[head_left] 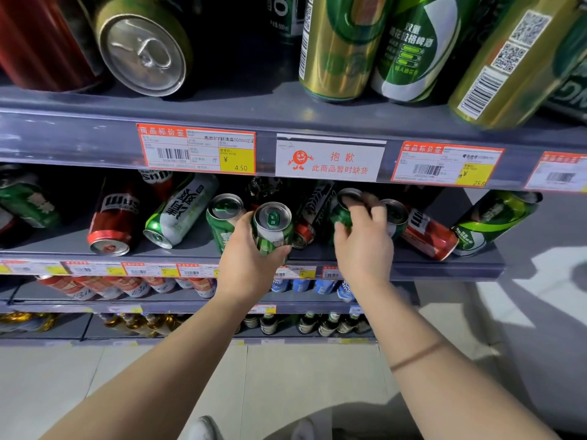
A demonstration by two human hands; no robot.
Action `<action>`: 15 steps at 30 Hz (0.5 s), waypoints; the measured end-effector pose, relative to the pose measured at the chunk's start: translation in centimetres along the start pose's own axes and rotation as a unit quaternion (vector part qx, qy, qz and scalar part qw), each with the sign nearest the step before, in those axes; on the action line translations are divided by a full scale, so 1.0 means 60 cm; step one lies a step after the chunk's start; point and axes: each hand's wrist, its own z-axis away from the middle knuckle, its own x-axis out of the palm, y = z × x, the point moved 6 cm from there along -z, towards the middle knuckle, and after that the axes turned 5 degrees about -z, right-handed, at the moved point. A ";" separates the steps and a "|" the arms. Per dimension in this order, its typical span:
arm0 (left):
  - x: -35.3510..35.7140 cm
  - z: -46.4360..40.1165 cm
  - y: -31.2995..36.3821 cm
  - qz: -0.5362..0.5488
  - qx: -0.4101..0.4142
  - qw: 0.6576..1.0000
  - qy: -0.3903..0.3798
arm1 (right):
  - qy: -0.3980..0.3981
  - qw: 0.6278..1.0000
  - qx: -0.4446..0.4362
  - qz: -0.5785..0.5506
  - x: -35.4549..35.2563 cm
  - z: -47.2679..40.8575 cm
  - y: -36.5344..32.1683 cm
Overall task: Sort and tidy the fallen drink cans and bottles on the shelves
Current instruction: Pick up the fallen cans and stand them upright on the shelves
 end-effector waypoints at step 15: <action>-0.022 -0.005 -0.024 -0.015 0.013 1.000 0.005 | -0.224 0.970 0.047 0.078 0.133 0.019 -0.006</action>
